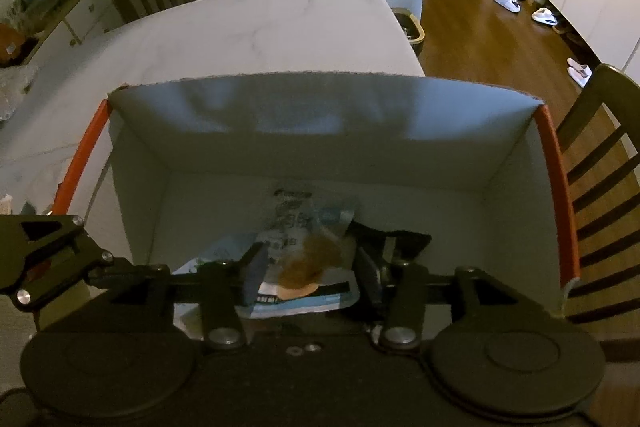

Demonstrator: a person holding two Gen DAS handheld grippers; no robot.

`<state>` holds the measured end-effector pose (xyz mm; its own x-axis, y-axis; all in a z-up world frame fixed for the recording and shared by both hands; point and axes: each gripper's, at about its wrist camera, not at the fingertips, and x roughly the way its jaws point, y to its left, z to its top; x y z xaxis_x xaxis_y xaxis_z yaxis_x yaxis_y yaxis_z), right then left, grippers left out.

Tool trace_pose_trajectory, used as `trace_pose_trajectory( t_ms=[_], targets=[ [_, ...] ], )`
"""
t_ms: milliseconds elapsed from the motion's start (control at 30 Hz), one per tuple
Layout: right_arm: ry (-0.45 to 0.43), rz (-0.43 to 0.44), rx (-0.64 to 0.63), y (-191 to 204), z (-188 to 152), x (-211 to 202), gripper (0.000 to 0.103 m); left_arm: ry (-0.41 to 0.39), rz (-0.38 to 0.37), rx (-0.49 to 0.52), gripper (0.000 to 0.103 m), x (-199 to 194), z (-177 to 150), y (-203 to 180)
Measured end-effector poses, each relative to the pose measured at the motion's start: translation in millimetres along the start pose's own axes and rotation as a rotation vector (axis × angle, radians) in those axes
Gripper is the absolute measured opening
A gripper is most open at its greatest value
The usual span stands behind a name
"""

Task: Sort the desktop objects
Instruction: 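Open the right gripper to drop the pouch while the left gripper releases the tape roll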

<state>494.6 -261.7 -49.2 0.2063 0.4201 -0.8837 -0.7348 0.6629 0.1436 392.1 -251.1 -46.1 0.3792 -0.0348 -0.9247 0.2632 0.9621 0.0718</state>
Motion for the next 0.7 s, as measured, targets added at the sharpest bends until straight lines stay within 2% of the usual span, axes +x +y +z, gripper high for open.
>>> trace_pose_trajectory(
  t_ms=[233, 300, 400, 500, 700],
  targets=[
    [-0.019, 0.002, 0.015, -5.5, -2.5, -12.8, 0.053, -0.033, 0.005, -0.016, 0.067, -14.9, -10.0, 7.5],
    [-0.025, 0.011, 0.014, -5.8, -2.2, -16.3, 0.058, -0.045, 0.005, -0.019, 0.067, -20.6, -11.2, 6.9],
    [-0.035, 0.020, 0.011, -7.3, -5.0, -22.7, 0.060, -0.068, 0.001, -0.035, 0.068, -30.1, -15.4, 5.6],
    [-0.043, 0.025, 0.007, -7.2, -7.3, -28.7, 0.064, -0.094, -0.005, -0.058, 0.075, -38.6, -17.7, 2.9],
    [-0.075, 0.035, 0.003, -4.0, -9.9, -42.3, 0.064, -0.154, -0.027, -0.089, 0.075, -56.7, -22.7, 9.5]
  ],
)
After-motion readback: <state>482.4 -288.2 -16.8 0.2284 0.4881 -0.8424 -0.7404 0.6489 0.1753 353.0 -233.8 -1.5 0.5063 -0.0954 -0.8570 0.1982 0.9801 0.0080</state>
